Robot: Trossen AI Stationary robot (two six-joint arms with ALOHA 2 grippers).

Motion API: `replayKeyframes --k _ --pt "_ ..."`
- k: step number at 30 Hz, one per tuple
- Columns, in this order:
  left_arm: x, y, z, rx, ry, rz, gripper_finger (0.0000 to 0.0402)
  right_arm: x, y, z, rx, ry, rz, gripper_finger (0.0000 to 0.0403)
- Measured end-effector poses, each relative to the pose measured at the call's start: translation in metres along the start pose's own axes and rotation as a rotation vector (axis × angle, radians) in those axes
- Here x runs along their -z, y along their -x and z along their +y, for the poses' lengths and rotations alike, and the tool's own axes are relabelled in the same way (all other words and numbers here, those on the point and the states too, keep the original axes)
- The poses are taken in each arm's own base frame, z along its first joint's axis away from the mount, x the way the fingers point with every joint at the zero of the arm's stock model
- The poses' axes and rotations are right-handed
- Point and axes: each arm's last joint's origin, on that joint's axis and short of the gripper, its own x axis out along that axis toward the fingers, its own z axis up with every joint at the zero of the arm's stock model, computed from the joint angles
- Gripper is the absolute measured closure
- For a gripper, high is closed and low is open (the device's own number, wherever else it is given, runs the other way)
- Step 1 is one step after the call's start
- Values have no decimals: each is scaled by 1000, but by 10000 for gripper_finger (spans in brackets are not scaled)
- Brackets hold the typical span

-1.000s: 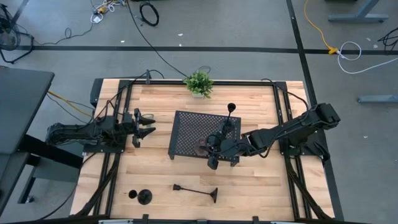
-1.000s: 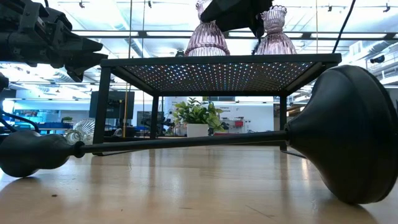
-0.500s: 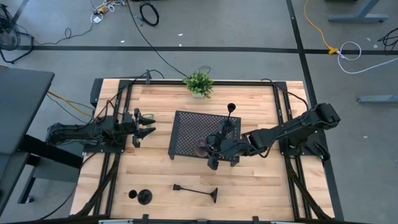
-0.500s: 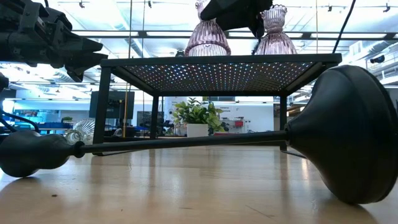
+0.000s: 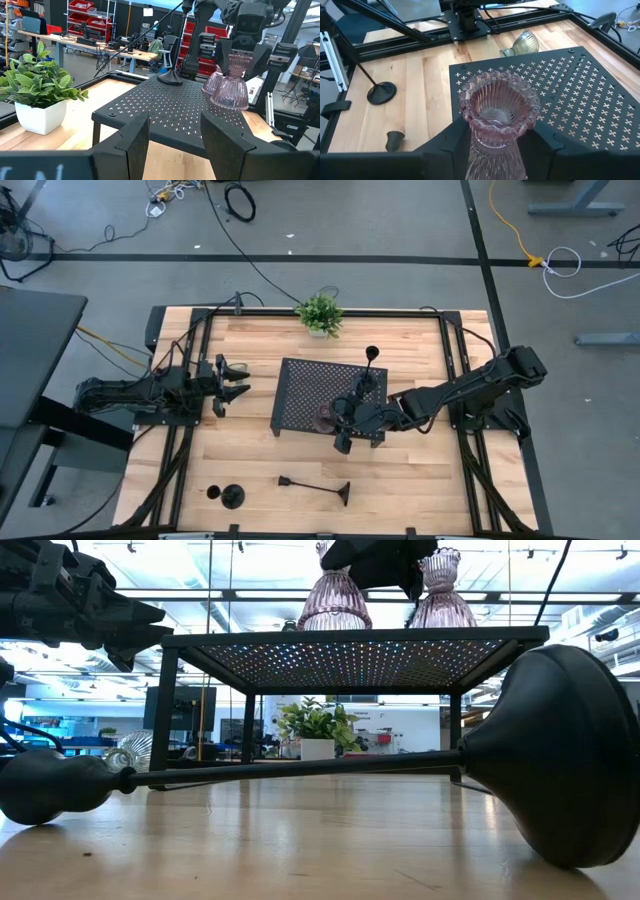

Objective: Pick & Place candle stick holders
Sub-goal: Put the pink glass candle holder on the shelf

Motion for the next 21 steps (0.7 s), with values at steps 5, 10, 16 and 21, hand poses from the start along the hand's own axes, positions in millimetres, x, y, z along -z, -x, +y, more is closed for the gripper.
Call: replayKeyframes --k 5,10,16,21 --pt "0 0 0 1 0 0 223 0 0 1 -11 18 -4 251" --pt "0 0 0 0 0 0 223 0 0 1 -37 21 3 251" --pt "0 0 0 1 0 0 223 0 0 1 -33 25 2 250" --pt "0 0 -1 18 0 6 223 -1 0 1 -22 43 -5 250"
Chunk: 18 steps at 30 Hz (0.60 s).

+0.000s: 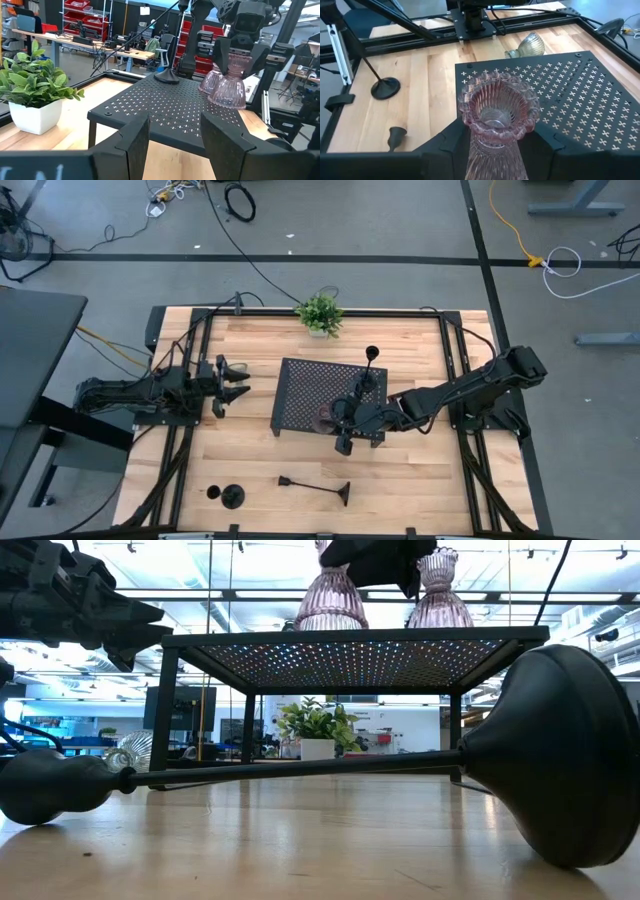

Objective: Pick & Place candle stick holders
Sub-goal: Put the pink glass candle holder on the shelf

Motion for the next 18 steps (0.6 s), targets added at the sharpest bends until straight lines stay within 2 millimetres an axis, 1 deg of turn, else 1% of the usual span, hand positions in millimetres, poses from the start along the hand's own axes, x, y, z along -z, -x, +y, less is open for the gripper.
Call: replayKeyframes --k 10,18 --pt "0 0 0 0 0 -1 223 -2 4 -1 13 4 -15 250" --pt "0 0 0 0 0 -1 223 1 5 0 33 15 6 250"
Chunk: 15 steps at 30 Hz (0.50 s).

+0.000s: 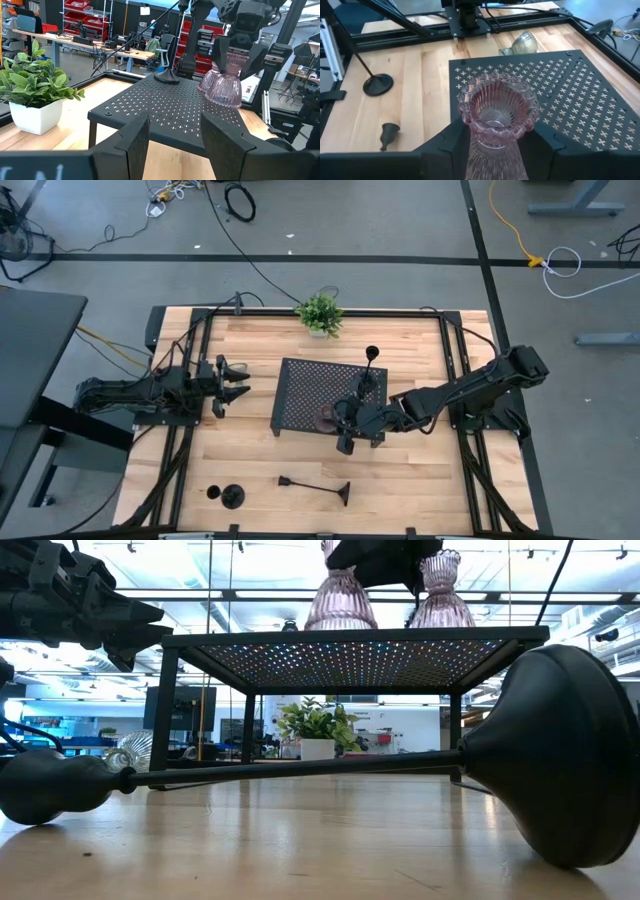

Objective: Pick & Place candle stick holders
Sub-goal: Put the pink glass candle holder on the shelf

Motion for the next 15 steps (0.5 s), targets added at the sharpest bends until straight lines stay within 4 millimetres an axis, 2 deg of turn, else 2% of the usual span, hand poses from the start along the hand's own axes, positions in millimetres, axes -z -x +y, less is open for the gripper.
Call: replayKeyframes --k 11,15 --pt "0 0 0 0 0 0 223 -1 1 0 1 -3 -9 199" --pt "0 0 0 0 0 0 223 -6 8 -2 -1 -9 -28 196"
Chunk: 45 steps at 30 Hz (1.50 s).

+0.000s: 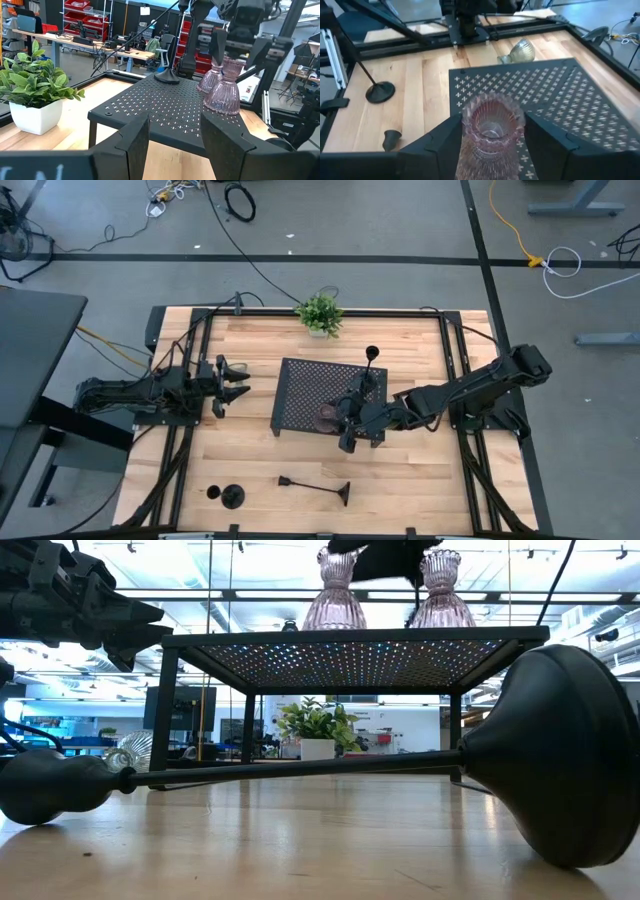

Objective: Pick & Place candle stick holders
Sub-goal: Put the pink glass candle holder on the shelf, then align the bottom black candle holder with the pink glass candle holder on the shelf

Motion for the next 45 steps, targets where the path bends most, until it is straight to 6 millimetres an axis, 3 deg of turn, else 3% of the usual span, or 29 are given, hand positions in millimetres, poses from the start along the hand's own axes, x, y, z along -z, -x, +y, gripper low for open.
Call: replayKeyframes --k 12,23,32,40,45 --pt "0 0 0 0 0 0 223 -15 31 2 -22 -15 -78 217" --pt "0 0 0 0 0 -1 223 -25 72 14 -131 -1 -152 218" --pt "0 0 0 16 32 3 223 -20 90 30 -215 0 -153 218" --pt "1 4 -14 497 136 119 223 -14 99 42 -266 -8 -144 218" --pt "2 7 -22 640 229 192 223 -12 102 45 -276 -7 -140 218"
